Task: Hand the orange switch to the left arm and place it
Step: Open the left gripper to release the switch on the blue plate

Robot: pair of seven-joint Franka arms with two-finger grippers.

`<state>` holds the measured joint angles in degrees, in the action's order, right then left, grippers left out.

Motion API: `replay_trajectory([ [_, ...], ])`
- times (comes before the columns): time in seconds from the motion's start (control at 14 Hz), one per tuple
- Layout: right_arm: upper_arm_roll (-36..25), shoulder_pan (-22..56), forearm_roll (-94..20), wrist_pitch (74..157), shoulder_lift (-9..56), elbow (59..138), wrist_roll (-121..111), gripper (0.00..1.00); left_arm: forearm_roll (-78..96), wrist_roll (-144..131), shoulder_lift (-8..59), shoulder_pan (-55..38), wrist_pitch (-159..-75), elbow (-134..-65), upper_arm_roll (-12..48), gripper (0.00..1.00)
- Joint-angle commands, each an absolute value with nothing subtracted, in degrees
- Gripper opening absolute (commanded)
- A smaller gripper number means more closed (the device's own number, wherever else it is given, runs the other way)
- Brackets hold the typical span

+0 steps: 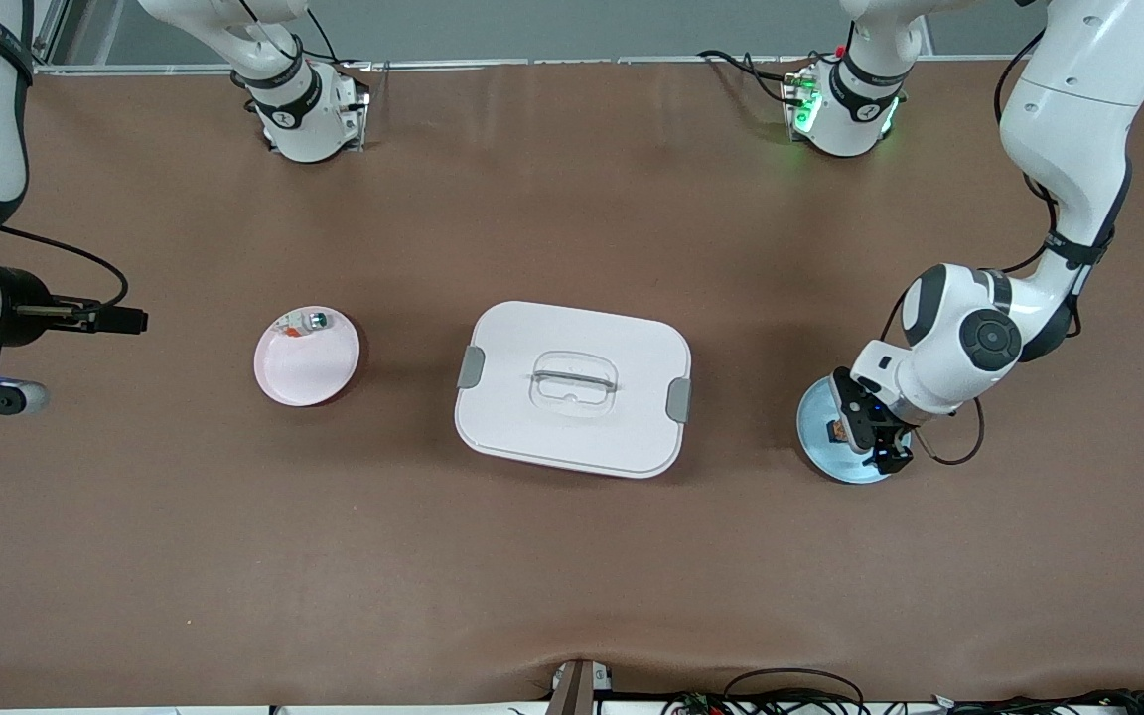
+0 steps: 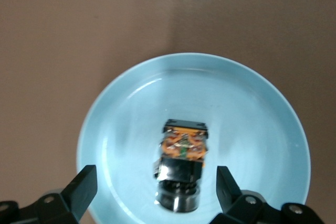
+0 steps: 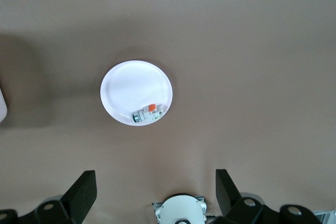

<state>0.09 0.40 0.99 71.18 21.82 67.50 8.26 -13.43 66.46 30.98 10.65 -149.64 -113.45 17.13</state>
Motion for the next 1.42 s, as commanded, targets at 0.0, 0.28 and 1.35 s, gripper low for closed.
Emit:
replay_trajectory([
  [0.0,0.8,-0.1,0.8,73.1,20.0,68.7,9.0,1.0,-13.0,65.0,26.4,11.5,-144.0,-112.6,17.6,1.0],
  [0.28,1.0,0.0,0.0,72.9,18.4,68.8,9.3,1.0,-7.7,58.2,21.1,12.0,-134.3,-109.8,18.0,1.0],
  [1.35,0.7,-0.6,-0.1,79.4,11.2,72.5,9.5,1.0,-4.7,7.2,3.7,11.4,-105.0,-98.9,19.0,1.0],
])
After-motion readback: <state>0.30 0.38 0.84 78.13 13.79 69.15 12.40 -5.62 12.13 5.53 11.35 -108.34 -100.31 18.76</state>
